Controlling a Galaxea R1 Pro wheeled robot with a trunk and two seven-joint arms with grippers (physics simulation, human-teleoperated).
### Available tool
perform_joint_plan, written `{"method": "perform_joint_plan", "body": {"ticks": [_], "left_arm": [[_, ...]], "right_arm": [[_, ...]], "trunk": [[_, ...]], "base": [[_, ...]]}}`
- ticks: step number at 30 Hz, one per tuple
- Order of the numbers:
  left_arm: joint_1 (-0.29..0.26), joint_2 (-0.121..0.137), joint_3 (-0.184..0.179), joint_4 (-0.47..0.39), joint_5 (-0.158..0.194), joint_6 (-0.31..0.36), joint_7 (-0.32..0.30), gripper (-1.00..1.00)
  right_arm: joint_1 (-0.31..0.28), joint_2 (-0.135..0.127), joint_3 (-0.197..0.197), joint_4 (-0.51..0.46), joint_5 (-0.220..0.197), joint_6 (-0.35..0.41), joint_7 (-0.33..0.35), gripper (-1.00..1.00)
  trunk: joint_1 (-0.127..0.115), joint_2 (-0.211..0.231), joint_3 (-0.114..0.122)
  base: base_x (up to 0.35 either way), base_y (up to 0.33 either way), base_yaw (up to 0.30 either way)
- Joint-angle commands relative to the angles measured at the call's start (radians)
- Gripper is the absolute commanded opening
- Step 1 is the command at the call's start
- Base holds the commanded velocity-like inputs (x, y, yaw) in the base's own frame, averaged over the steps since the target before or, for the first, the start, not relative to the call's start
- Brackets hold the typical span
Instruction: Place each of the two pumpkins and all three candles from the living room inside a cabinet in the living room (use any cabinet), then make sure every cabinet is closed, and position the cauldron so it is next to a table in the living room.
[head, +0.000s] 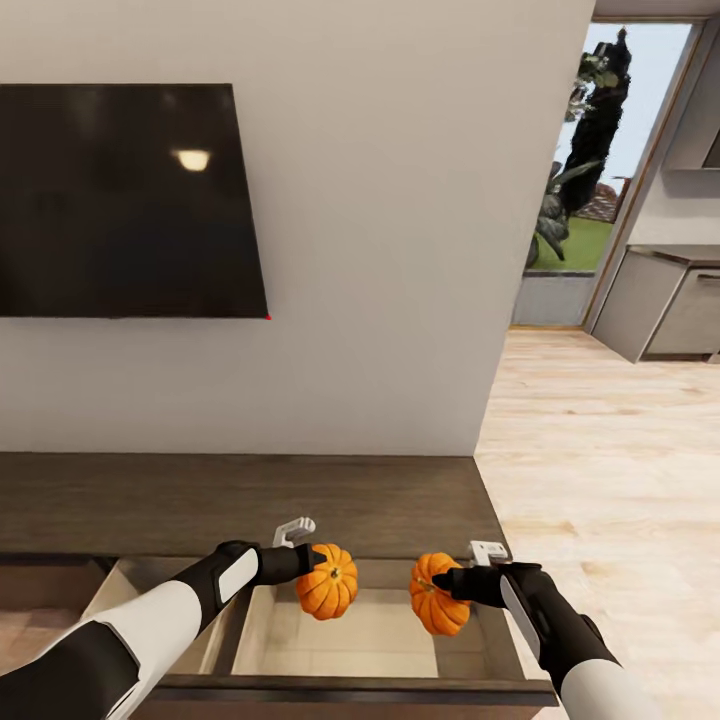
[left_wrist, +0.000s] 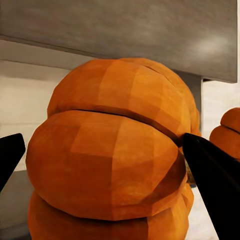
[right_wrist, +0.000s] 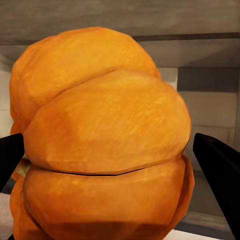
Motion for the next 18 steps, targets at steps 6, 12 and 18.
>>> {"method": "perform_joint_plan", "body": {"ticks": [6,12,18], "left_arm": [[0.0,0.0,0.001,0.0,0.001,0.0,0.0,-1.0],[0.0,-0.002,0.001,0.002,0.001,0.0,0.004,-1.0],[0.0,-0.002,0.001,0.003,0.003,-0.001,0.007,-1.0]], "right_arm": [[0.0,-0.001,-0.001,0.001,-0.001,0.001,-0.001,-1.0],[0.0,-0.001,0.0,0.0,0.001,0.0,-0.001,-1.0],[0.0,0.0,0.0,0.0,0.004,0.0,-0.001,-1.0]], "trunk": [[0.023,-0.042,-0.019],[0.046,-0.084,-0.038],[0.069,-0.126,-0.056]], "base": [[0.0,0.0,0.0],[0.0,0.0,0.0],[0.0,0.0,0.0]]}}
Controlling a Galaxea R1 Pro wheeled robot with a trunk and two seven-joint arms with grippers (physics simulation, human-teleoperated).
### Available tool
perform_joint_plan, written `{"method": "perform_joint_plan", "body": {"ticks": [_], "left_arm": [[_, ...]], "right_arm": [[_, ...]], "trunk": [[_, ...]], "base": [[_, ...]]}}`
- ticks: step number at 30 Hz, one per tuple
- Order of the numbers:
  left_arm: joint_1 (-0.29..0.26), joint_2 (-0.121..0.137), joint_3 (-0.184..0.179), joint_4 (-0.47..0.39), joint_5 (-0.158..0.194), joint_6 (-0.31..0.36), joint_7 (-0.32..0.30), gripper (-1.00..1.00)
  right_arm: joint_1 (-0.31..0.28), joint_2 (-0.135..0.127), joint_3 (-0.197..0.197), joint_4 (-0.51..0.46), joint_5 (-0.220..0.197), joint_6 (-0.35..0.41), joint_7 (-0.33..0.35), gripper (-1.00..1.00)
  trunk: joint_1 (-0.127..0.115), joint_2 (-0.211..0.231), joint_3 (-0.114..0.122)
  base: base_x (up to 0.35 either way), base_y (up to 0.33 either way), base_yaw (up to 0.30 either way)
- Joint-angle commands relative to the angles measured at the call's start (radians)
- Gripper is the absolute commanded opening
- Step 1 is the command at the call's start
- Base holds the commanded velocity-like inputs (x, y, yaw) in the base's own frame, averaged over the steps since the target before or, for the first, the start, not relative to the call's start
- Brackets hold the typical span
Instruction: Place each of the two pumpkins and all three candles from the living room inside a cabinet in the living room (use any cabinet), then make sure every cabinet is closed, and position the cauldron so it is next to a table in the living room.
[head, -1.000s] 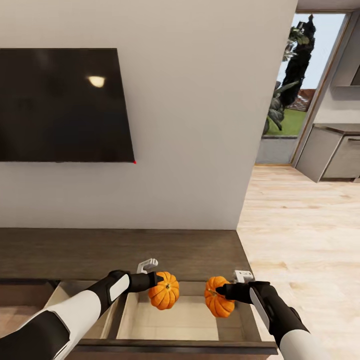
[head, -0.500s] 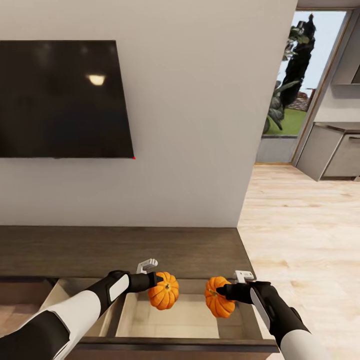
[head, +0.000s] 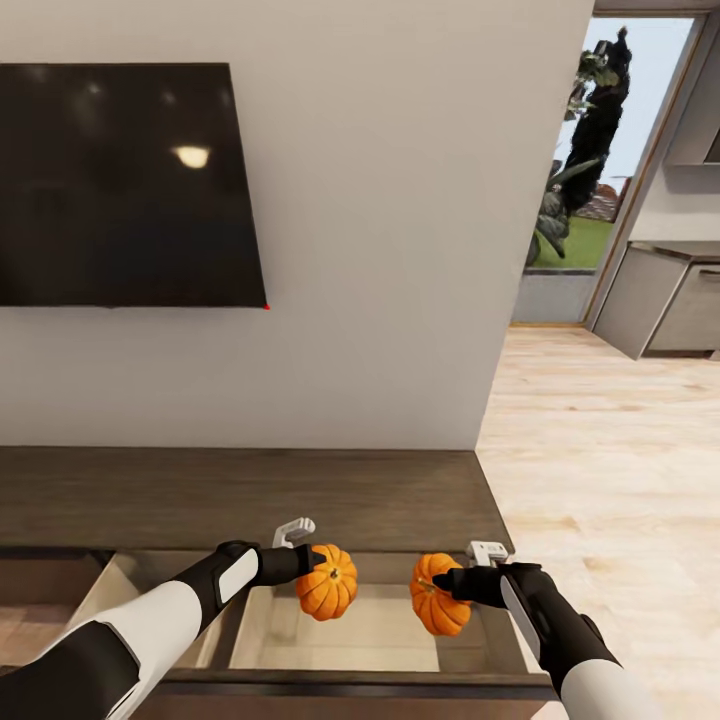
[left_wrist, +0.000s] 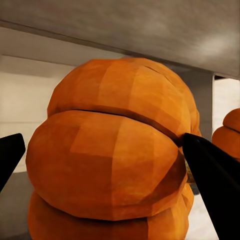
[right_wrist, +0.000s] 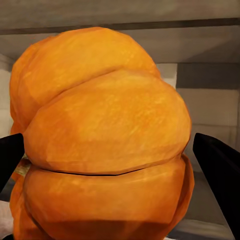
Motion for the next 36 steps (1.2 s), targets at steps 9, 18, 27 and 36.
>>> {"method": "perform_joint_plan", "body": {"ticks": [9,18,27,36], "left_arm": [[0.0,-0.008,0.001,0.0,-0.001,-0.001,0.0,-1.0],[0.0,-0.008,0.001,0.001,-0.001,-0.002,-0.004,-1.0],[0.0,-0.006,0.001,0.001,0.0,-0.002,-0.006,-1.0],[0.0,0.0,0.001,0.001,0.004,-0.002,-0.009,-1.0]], "right_arm": [[0.0,0.0,-0.001,0.0,-0.002,-0.001,-0.002,-1.0],[0.0,0.0,-0.002,0.0,-0.001,-0.001,-0.002,-1.0],[0.0,0.0,-0.002,0.0,0.0,-0.002,-0.002,-1.0],[0.0,0.0,0.0,0.0,0.0,-0.001,-0.002,-1.0]], "trunk": [[0.035,-0.063,-0.028],[0.069,-0.126,-0.056],[0.104,-0.189,-0.085],[0.138,-0.252,-0.113]], "base": [[0.0,0.0,0.0],[0.0,0.0,0.0],[-0.076,0.0,0.0],[-0.011,0.0,0.0]]}}
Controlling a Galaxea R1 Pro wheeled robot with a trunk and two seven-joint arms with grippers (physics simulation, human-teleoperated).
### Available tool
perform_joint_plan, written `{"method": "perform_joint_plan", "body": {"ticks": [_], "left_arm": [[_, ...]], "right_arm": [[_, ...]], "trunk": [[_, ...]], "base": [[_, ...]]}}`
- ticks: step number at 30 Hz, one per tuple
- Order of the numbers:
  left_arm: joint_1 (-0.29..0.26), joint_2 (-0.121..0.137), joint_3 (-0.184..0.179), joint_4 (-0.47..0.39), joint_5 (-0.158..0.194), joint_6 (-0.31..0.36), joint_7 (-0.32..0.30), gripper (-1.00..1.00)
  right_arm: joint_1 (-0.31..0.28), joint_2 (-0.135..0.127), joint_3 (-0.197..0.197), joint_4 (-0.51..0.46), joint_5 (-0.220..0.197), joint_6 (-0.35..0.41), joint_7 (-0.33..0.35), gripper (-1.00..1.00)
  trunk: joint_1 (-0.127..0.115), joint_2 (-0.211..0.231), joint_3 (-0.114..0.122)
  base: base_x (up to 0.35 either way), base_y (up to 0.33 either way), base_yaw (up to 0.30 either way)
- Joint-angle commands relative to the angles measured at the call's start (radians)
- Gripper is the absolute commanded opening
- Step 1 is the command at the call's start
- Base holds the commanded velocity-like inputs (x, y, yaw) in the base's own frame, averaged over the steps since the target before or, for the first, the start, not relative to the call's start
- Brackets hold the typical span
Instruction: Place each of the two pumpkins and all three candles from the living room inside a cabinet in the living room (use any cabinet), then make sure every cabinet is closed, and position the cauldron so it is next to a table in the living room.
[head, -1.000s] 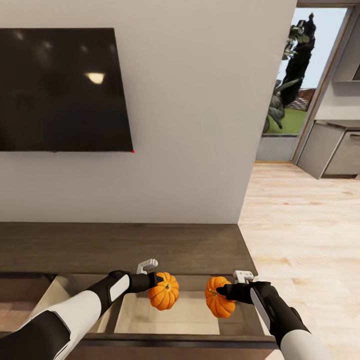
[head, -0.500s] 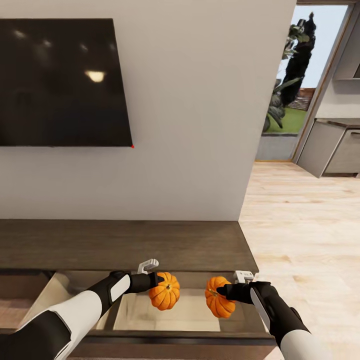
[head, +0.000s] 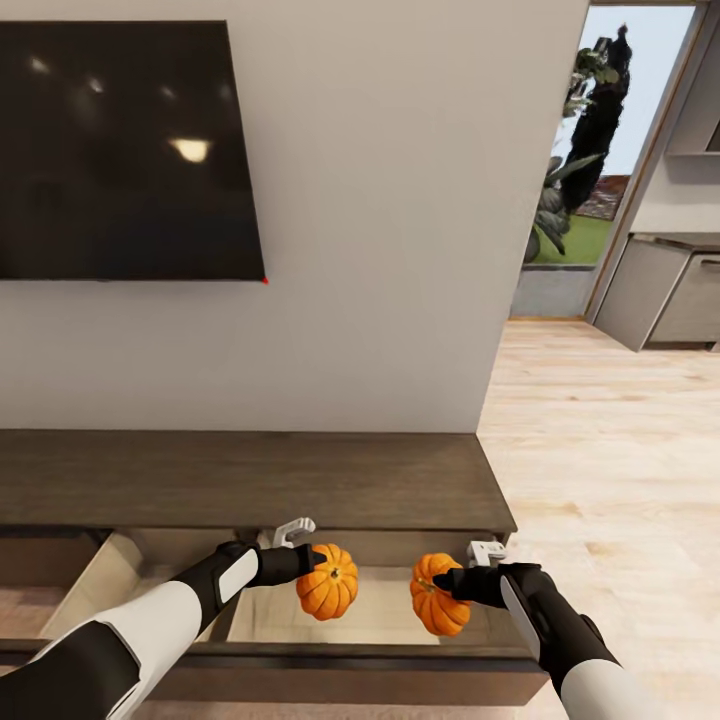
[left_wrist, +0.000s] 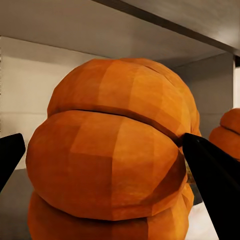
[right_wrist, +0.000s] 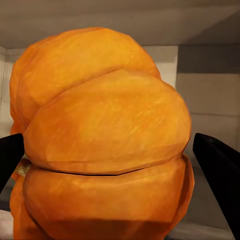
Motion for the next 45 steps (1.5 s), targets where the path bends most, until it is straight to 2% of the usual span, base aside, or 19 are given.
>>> {"method": "perform_joint_plan", "body": {"ticks": [1,6,10,13,17,20,32,37,41,45], "left_arm": [[0.0,0.0,0.001,0.0,0.001,0.0,0.0,-1.0],[0.0,-0.001,0.001,0.0,0.001,0.0,0.0,-1.0],[0.0,-0.007,0.001,0.001,-0.002,0.0,0.0,-1.0],[0.0,-0.01,0.001,0.001,-0.002,0.0,0.0,-1.0],[0.0,-0.011,0.001,0.002,0.0,0.0,0.0,-1.0],[0.0,-0.01,0.001,0.002,0.001,0.0,0.0,-1.0],[0.0,-0.009,0.001,0.001,-0.002,0.0,0.001,-1.0],[0.0,-0.012,0.002,-0.001,-0.002,0.0,0.003,-1.0],[0.0,-0.012,0.005,-0.006,-0.002,0.0,0.007,-1.0],[0.0,-0.012,0.007,-0.008,-0.002,0.0,0.009,-1.0]], "right_arm": [[0.0,0.0,-0.001,0.0,-0.002,0.0,0.0,-1.0],[0.0,-0.003,-0.001,0.0,-0.003,-0.012,0.003,-1.0],[0.0,-0.006,-0.002,0.005,-0.008,-0.084,0.019,-1.0],[-0.001,-0.007,-0.002,0.044,-0.009,-0.123,0.075,-1.0],[-0.001,-0.007,-0.006,0.112,-0.009,-0.156,0.213,-1.0],[-0.004,-0.008,-0.01,0.125,-0.012,-0.193,0.242,-1.0],[-0.015,-0.007,-0.011,0.118,-0.008,-0.212,0.239,-1.0],[-0.074,-0.003,-0.011,0.145,-0.012,-0.229,0.21,-1.0],[-0.126,-0.002,-0.01,0.206,-0.013,-0.231,0.201,-1.0],[-0.146,-0.001,-0.009,0.272,-0.012,-0.259,0.2,-1.0]], "trunk": [[0.004,-0.007,-0.003],[0.023,-0.042,-0.019],[0.038,-0.07,-0.031],[0.05,-0.091,-0.041],[0.065,-0.119,-0.053],[0.077,-0.14,-0.063],[0.123,-0.224,-0.1],[0.142,-0.259,-0.116],[0.157,-0.287,-0.129],[0.173,-0.315,-0.141]], "base": [[0.0,0.0,0.0],[0.0,0.0,0.0],[0.0,0.0,0.0],[0.0,0.0,0.0],[0.0,0.0,0.0],[0.0,0.0,0.0],[0.0,0.0,0.0],[0.0,0.0,0.0],[0.0,0.0,0.0],[0.0,0.0,0.0]]}}
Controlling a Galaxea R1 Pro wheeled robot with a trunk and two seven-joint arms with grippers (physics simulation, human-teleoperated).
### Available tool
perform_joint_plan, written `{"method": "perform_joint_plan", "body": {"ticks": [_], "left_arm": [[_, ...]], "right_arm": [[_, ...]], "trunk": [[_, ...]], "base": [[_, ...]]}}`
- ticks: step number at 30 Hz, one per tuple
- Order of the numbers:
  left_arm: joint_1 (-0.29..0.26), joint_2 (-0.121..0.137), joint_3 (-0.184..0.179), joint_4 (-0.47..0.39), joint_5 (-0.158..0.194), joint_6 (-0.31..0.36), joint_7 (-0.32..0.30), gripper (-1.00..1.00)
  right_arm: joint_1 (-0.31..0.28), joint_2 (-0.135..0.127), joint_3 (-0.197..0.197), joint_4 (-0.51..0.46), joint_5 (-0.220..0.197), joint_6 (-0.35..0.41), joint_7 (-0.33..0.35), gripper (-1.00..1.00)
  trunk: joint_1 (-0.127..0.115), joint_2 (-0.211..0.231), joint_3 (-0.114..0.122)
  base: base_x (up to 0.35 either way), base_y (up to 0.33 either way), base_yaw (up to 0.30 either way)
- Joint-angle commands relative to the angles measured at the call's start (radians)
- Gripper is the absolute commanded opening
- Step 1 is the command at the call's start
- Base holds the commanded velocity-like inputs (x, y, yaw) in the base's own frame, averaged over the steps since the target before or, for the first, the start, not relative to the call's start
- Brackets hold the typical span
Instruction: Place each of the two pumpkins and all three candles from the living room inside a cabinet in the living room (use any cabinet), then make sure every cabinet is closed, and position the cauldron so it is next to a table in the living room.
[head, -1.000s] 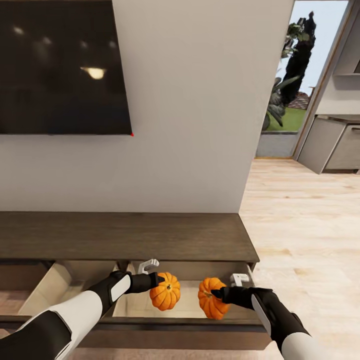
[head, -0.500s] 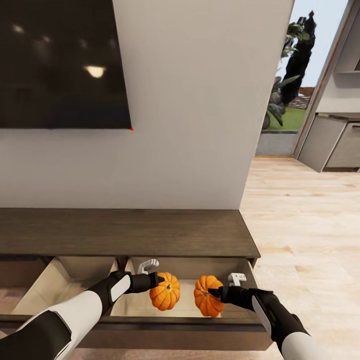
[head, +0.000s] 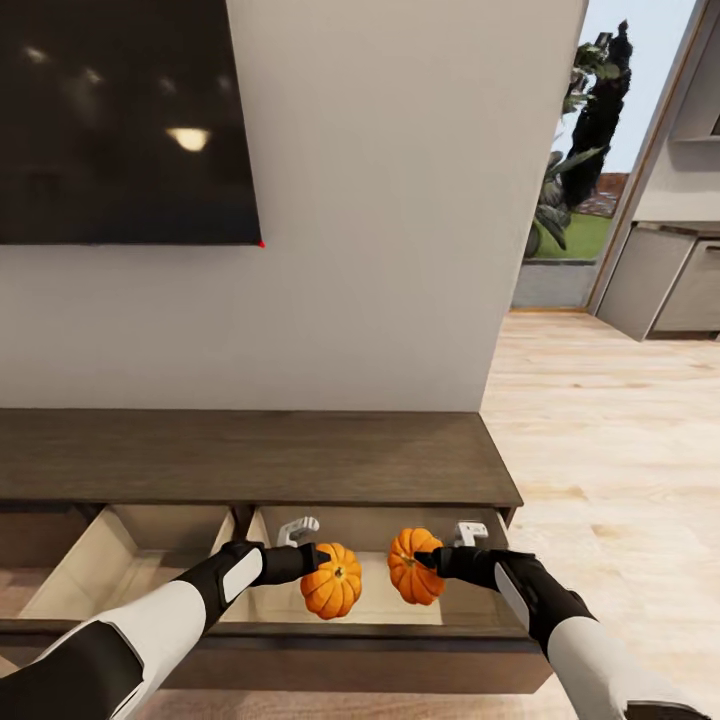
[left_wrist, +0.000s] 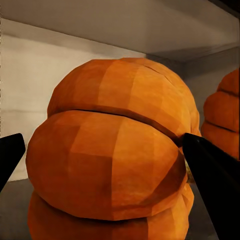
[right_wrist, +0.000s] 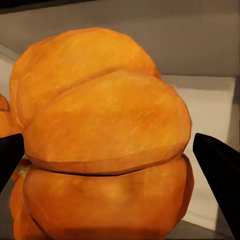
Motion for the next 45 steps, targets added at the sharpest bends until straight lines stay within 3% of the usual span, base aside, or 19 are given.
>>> {"method": "perform_joint_plan", "body": {"ticks": [1,4,11,31,45], "left_arm": [[0.0,0.0,0.002,0.0,0.001,0.0,0.0,-1.0],[0.0,0.0,0.002,-0.001,0.001,0.0,0.001,-1.0],[-0.001,-0.001,0.003,-0.009,0.002,0.0,0.003,-1.0],[-0.002,0.004,0.0,-0.019,0.0,-0.043,0.002,-1.0],[-0.002,0.002,-0.001,-0.014,0.0,-0.043,0.003,-1.0]], "right_arm": [[-0.002,0.0,-0.001,0.01,-0.003,-0.01,0.0,-1.0],[-0.004,0.001,-0.001,0.029,0.0,-0.024,-0.007,-1.0],[-0.006,0.001,0.0,0.035,-0.001,-0.028,-0.094,-1.0],[-0.006,0.002,0.002,0.035,-0.004,-0.024,-0.098,-1.0],[-0.006,-0.004,0.002,0.043,-0.002,-0.02,-0.096,-1.0]], "trunk": [[0.004,-0.007,-0.003],[0.015,-0.028,-0.013],[0.038,-0.07,-0.031],[0.038,-0.07,-0.031],[0.084,-0.154,-0.069]], "base": [[0.0,0.0,0.0],[0.0,0.0,0.0],[0.0,0.0,0.0],[0.096,-0.03,0.0],[0.0,0.0,0.0]]}}
